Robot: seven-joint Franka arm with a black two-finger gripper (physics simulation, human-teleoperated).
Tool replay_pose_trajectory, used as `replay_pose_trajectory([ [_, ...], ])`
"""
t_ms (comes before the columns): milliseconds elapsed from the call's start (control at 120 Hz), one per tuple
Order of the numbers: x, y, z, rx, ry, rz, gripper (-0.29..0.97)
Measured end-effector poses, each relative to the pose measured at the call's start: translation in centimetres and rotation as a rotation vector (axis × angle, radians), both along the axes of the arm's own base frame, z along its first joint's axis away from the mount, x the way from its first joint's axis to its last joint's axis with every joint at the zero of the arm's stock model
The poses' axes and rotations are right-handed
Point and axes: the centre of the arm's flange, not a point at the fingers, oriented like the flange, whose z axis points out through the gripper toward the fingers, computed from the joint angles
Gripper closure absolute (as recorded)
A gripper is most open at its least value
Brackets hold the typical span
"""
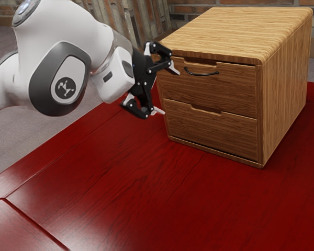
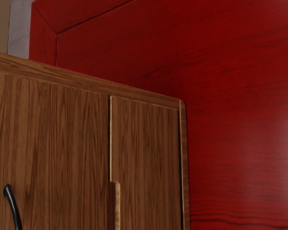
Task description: Pull the drawer handle with one arm to open the drawer
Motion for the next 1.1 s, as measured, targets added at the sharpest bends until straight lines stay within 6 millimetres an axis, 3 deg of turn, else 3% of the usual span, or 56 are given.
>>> replay_pose_trajectory([
  [117,1.5,1.2,0.5,0.012,-0.021,-0.006,0.0],
  [217,2.8,1.9,-0.4,0.023,-0.012,-0.014,0.0],
  [592,6.8,0.8,-2.1,0.032,-0.003,-0.058,0.0],
  [700,7.4,1.4,-2.0,0.08,-0.01,-0.034,0.0],
  [942,7.9,5.0,-2.5,0.089,0.006,0.063,0.0],
  [1100,8.4,4.7,-3.5,0.077,0.03,0.079,0.0],
])
